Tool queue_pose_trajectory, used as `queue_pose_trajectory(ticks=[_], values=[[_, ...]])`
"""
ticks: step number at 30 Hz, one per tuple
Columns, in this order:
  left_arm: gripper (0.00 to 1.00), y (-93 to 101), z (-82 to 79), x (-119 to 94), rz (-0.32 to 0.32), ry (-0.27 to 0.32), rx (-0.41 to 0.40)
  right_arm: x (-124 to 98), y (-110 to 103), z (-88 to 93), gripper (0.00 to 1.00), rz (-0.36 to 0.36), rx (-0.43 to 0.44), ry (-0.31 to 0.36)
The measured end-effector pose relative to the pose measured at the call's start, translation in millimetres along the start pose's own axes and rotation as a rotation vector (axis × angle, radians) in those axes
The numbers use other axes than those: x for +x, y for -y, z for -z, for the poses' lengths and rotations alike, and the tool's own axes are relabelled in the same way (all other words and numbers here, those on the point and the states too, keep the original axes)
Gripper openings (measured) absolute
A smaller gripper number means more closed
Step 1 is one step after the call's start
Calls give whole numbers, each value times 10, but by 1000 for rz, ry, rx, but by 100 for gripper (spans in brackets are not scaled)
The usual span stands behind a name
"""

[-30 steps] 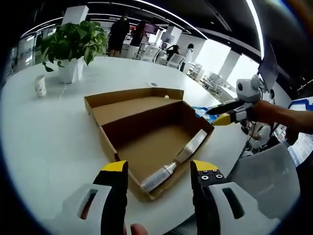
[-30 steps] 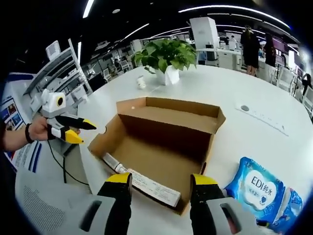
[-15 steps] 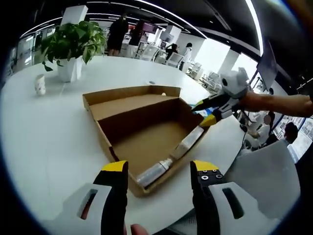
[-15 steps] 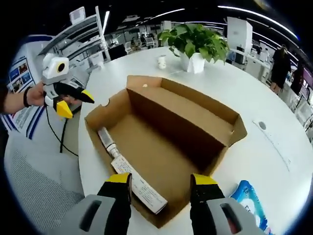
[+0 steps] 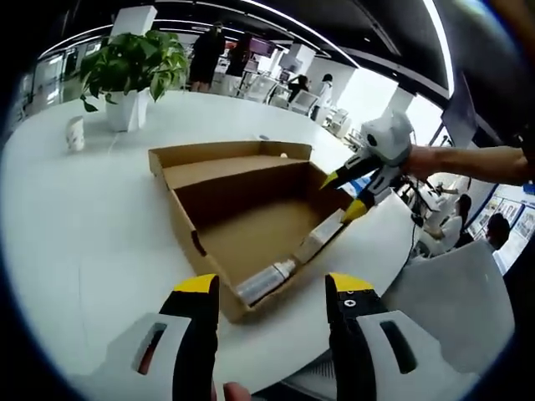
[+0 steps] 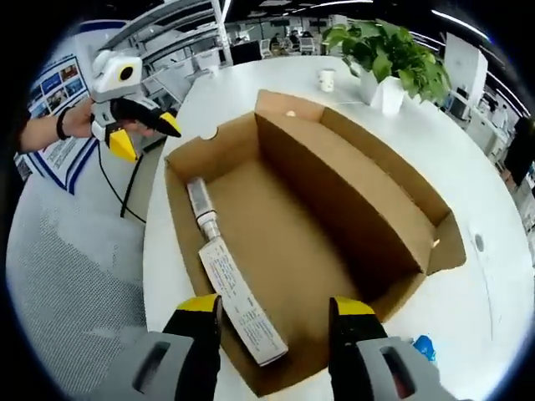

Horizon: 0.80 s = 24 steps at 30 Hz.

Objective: Operate the shoe box by opening the lid, removing the specified soft item, and placing it in the target area until the item is outside and the box remains undamaged.

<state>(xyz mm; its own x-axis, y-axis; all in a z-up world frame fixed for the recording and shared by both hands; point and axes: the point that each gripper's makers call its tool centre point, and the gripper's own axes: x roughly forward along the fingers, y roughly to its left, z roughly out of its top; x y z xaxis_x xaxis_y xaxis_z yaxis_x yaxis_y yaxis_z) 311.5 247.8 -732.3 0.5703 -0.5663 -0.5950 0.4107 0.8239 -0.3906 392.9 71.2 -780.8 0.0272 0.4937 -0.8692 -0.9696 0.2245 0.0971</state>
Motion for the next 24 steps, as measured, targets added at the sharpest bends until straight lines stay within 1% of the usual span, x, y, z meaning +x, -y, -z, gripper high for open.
queue_pose_trajectory(ticks=[4, 7, 8, 9, 10, 11, 13, 15, 19, 21, 24], values=[[52, 3, 23, 3, 0, -2, -3, 65, -4, -12, 48, -37, -38, -28], [52, -10, 40, 14, 4, -8, 4, 106, -28, 3, 45, -73, -51, -59], [52, -8, 51, 16, 3, -11, 10, 118, -11, 0, 46, -66, -95, -69], [52, -16, 54, 19, 2, -13, 12, 125, -10, 0, 46, -66, -115, -76], [52, -25, 64, 25, 3, -16, 18, 147, -10, 11, 47, -75, -133, -81], [52, -12, 69, 24, 5, -17, 19, 142, 9, -2, 47, -70, -143, -81], [52, 5, 73, 21, 8, -16, 19, 137, 53, -22, 51, -47, -182, -92], [52, 15, 74, 13, 9, -13, 18, 126, 52, -22, 52, -46, -210, -101], [52, 13, 72, -3, 7, -10, 13, 101, 91, -12, 50, -34, -228, -112], [52, 7, 74, -25, 3, -8, 13, 65, 134, 32, 49, -29, -227, -125], [52, 3, 88, -35, 2, -8, 11, 52, 126, 60, 49, -35, -239, -135]])
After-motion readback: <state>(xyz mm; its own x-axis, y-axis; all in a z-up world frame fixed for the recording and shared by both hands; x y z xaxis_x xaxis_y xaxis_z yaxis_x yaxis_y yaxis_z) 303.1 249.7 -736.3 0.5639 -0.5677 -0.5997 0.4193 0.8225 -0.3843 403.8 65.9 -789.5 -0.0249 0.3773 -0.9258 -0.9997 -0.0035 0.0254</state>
